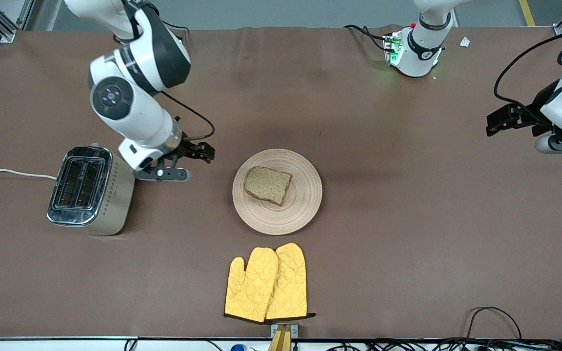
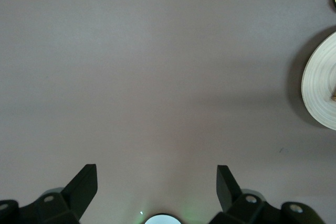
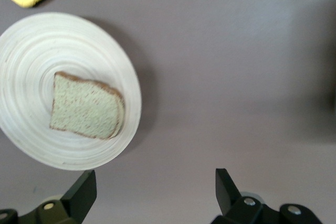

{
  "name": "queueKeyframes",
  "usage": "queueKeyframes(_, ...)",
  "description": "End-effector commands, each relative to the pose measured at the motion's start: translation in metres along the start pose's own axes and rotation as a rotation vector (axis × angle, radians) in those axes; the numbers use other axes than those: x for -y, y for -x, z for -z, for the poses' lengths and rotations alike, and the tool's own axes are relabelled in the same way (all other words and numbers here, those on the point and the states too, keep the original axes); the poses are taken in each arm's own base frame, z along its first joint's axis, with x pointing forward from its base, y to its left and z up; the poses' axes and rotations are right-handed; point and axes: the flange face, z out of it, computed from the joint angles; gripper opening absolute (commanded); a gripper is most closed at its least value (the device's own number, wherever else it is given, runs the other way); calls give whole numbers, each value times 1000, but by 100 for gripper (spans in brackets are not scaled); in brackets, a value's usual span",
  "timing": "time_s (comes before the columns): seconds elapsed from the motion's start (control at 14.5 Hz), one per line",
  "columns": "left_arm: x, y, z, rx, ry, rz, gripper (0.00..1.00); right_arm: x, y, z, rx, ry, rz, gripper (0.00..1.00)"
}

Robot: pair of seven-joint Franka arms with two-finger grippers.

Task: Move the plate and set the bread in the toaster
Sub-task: 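Move the right gripper over the bread slice on the plate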

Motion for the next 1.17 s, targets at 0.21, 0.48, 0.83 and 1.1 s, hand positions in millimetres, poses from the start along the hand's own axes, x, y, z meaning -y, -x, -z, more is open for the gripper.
queueKeyframes(0.21,-3,34,22,-31,-45,6,100,50,30,-29,62,12,-91,100)
queueKeyframes(0.48,-4,62,18,-67,-34,3,100,54,21,-71,142,-15,-160,100)
queueKeyframes(0.83,-10,74,14,-87,24,-3,100,72,21,-116,141,18,-242,100)
queueKeyframes(1.1,-15,72,11,-81,27,-20,100,87,25,-152,94,78,-289,97)
